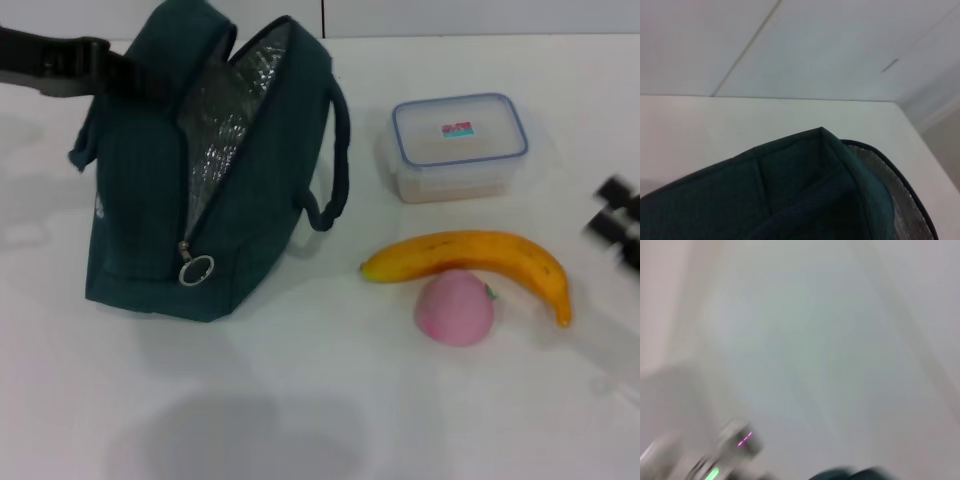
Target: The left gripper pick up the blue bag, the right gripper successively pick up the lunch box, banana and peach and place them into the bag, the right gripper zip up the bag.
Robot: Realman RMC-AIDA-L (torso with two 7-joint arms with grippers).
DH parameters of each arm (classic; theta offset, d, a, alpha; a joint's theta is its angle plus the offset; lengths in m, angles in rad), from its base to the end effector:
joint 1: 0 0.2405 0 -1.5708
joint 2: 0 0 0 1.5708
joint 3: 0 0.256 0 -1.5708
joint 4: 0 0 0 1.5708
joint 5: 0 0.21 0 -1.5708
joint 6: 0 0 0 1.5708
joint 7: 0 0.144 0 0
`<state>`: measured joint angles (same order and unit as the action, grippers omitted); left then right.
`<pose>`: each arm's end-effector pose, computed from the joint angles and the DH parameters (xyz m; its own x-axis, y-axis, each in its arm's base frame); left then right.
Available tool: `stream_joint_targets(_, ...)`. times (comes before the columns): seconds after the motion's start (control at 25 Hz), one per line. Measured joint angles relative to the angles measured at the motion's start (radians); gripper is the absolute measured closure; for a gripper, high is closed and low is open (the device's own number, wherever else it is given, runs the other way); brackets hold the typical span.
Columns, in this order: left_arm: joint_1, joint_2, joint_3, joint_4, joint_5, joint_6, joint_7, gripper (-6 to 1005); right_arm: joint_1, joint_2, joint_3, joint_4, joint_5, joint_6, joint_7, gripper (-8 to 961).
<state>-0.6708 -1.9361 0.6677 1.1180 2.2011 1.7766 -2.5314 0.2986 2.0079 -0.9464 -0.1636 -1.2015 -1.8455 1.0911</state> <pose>-0.2036 0.3754 0.1207 0.4411 0.8203 0.3640 0.8869 -0.4603 -0.0375 0.2958 0.2357 0.0101 0.2727 -0.2424 -0.9310 -0.6262 -0.7794 0.0195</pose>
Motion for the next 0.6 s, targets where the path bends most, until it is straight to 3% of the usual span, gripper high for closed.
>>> stream_joint_targets(0.12,0.001,-0.008,0.000,0.000,-0.016,0.004,-0.001,961,-0.014,-0.004,0.000,0.035,0.114,0.070,0.173,117)
stream_joint_targets(0.36,0.000,-0.023,0.001,0.000,-0.022,0.004,0.000,962,-0.002,0.003,0.000,0.046,0.176,0.266,0.449,119)
stream_joint_targets(0.6,-0.009,-0.029,0.003,-0.008,-0.023,0.004,0.004,962,0.095,0.008,-0.006,0.071,0.203,0.454,0.564,120)
